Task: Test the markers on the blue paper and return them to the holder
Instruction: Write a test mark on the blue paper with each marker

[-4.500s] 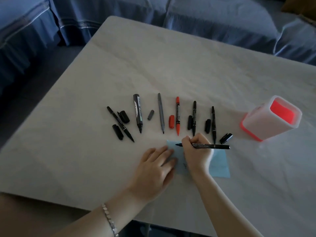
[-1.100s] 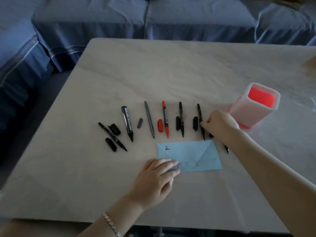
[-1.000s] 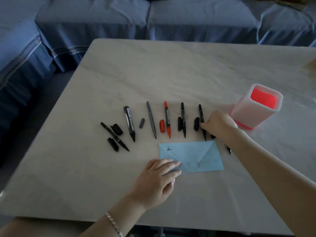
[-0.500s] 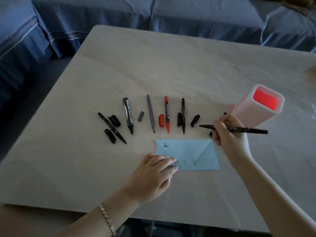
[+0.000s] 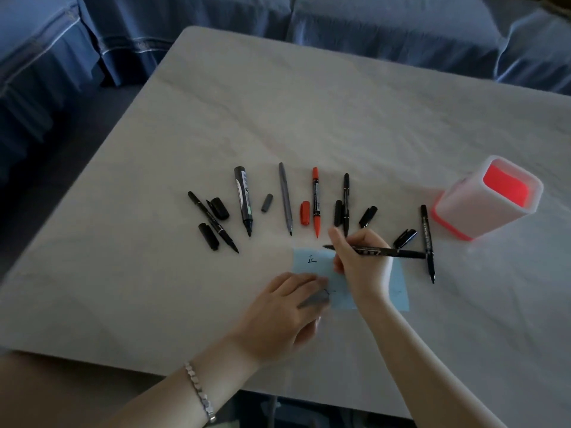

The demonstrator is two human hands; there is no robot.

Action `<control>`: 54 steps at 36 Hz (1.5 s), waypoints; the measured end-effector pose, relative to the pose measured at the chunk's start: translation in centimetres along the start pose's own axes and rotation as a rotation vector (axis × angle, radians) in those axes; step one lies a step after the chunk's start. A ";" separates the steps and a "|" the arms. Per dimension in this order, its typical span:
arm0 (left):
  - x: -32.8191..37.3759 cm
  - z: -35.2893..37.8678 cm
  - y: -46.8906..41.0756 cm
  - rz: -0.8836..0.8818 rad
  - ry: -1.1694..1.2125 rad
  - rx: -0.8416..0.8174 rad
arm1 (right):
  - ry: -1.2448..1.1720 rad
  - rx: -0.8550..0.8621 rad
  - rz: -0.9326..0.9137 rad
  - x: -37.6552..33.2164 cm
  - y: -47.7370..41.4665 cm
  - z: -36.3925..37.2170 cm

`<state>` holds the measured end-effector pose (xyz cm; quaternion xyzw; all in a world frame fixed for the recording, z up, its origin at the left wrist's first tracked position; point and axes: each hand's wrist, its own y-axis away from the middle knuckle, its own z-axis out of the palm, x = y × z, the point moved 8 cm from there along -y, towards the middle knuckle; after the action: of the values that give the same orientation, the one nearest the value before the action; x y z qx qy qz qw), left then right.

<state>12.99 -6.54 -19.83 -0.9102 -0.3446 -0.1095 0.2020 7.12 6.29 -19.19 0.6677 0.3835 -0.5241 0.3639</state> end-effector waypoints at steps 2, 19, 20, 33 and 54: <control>-0.1 0.1 0.0 -0.012 0.013 -0.002 | 0.038 0.052 -0.008 0.6 0.2 -0.2; -0.6 0.3 -0.3 -0.080 0.022 -0.036 | 0.209 0.184 -0.049 1.4 0.2 -0.7; -0.6 0.4 -0.3 -0.082 0.022 -0.035 | 0.213 0.180 -0.056 1.4 0.2 -0.7; -1.0 0.8 -0.3 -0.094 0.019 -0.037 | 0.248 0.201 -0.101 1.2 0.1 -0.5; -1.1 0.7 -0.4 -0.109 0.028 -0.061 | 0.260 0.180 -0.112 1.0 0.1 -0.6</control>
<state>11.99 -6.61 -20.74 -0.8942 -0.3873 -0.1437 0.1727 7.63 6.87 -20.09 0.7373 0.4157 -0.4849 0.2202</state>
